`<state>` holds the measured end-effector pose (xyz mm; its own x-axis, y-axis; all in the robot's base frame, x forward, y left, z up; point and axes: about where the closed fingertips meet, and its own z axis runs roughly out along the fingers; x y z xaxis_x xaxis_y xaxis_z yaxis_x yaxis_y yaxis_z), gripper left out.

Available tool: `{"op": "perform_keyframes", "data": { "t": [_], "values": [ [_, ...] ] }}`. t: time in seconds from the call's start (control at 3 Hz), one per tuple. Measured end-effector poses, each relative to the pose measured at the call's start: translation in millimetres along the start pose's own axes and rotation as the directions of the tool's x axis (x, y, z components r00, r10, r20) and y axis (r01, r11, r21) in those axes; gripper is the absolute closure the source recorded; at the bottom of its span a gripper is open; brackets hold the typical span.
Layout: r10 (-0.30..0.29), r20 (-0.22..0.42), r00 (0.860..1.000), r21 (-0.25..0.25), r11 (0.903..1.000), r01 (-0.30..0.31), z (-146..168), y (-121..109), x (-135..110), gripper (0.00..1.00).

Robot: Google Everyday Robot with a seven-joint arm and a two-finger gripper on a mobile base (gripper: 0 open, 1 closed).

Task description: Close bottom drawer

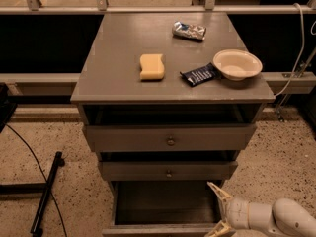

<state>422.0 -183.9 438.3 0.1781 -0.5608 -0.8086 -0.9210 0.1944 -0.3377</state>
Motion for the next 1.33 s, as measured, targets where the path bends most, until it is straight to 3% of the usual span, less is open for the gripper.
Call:
{"op": "perform_keyframes", "data": {
  "t": [0.33,0.67,1.0,1.33],
  "values": [
    [0.003,-0.002,1.0,-0.023,0.9997,-0.003,4,2,1,0.0],
    [0.016,-0.032,0.999,-0.119,0.9927,-0.019,27,19,46,0.0],
    [0.012,-0.075,0.997,-0.228,0.9732,-0.029,46,47,103,0.16],
    [0.012,-0.09,0.996,-0.269,0.9623,-0.036,58,65,142,0.4]
  ]
}}
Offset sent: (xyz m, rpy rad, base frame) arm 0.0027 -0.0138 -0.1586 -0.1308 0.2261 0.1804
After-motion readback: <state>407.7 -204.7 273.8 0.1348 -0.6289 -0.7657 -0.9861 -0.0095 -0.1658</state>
